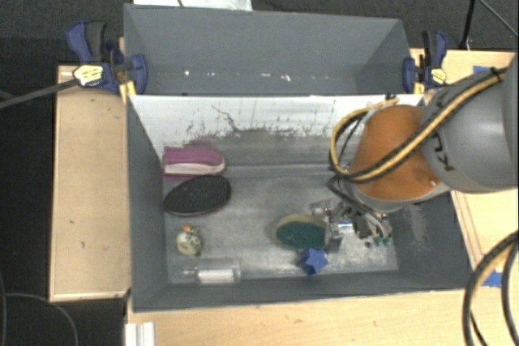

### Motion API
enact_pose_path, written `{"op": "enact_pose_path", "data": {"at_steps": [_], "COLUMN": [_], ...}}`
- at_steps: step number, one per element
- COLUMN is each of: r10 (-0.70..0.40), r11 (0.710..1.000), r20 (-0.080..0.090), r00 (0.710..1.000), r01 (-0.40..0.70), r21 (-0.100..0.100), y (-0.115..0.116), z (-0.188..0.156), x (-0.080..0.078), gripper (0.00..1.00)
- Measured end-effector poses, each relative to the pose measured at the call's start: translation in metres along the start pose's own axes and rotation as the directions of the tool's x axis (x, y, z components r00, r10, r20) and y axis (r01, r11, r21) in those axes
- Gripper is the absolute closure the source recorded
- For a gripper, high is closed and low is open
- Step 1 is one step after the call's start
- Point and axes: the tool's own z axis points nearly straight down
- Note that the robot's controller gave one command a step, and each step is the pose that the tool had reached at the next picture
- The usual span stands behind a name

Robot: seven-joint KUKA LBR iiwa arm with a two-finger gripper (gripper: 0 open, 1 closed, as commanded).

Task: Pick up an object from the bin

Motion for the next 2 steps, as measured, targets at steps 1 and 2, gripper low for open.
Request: {"op": "enact_pose_path", "data": {"at_steps": [1,2], "r10": [0.048,-0.252], "r11": [0.999,0.968], "r20": [0.010,0.006], "r00": [0.999,0.968], "r01": [-0.048,0.252], "r21": [0.000,0.003], "y": [0.002,-0.030], "z": [-0.122,-0.202], "x": [-0.034,-0.042], "gripper": [1.00,1.00]}}
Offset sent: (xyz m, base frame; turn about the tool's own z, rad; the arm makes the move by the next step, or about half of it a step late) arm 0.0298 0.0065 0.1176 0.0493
